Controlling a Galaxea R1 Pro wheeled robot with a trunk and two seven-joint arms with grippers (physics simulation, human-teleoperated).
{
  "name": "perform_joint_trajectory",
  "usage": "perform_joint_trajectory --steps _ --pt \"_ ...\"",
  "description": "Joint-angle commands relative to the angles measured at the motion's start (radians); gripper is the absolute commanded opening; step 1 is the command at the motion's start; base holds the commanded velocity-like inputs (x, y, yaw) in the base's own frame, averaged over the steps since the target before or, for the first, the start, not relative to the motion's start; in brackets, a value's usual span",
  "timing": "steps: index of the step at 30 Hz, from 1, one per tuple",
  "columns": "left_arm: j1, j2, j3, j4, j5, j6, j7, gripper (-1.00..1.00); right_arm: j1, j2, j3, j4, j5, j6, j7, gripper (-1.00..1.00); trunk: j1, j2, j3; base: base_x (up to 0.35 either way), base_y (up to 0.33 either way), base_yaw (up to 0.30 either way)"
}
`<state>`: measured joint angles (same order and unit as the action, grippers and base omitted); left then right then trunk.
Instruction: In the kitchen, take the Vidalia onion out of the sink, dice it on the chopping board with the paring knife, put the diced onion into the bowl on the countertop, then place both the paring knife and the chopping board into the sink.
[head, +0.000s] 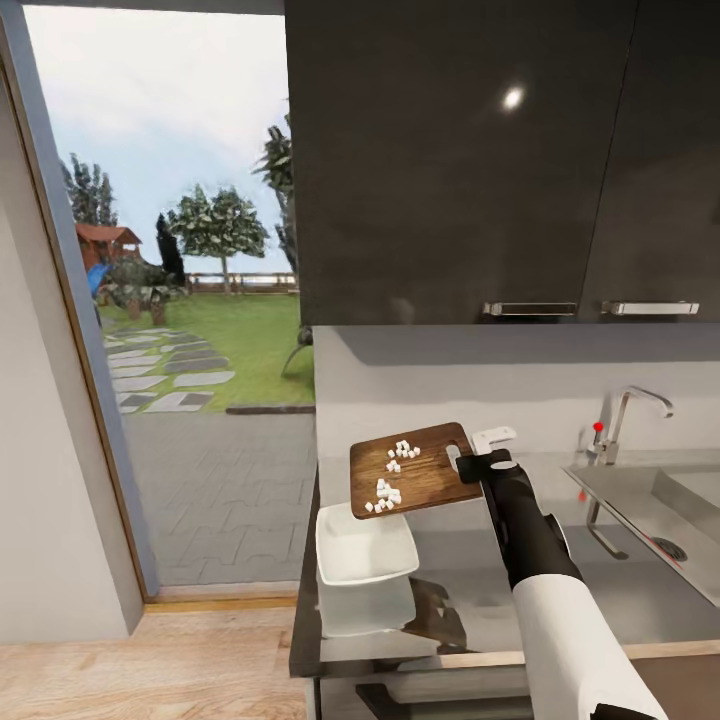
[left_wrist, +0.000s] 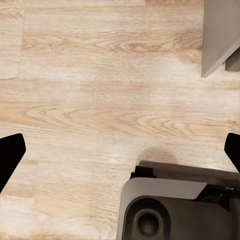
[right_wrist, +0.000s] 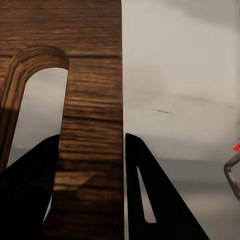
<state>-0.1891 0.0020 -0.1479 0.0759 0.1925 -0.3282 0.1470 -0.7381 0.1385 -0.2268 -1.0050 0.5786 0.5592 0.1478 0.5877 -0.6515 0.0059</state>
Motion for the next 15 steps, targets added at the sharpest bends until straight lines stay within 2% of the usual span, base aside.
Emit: perform_joint_trajectory --steps 1,9,15 --pt "-0.001 0.000 -0.009 0.004 0.008 -0.006 0.000 1.00 -0.001 0.001 -0.003 -0.001 0.010 0.002 0.009 -1.00 0.000 -0.001 0.000 0.000 0.000 0.000" --pt "-0.001 0.000 -0.009 0.004 0.008 -0.005 0.000 1.00 0.000 0.001 -0.003 -0.001 0.011 -0.001 0.009 -1.00 0.000 -0.001 0.000 0.000 0.000 0.000" --pt "-0.001 0.000 -0.009 0.004 0.008 -0.005 0.000 1.00 -0.001 0.001 -0.003 0.000 0.010 -0.036 0.009 -1.00 0.000 -0.001 0.000 0.000 0.000 0.000"
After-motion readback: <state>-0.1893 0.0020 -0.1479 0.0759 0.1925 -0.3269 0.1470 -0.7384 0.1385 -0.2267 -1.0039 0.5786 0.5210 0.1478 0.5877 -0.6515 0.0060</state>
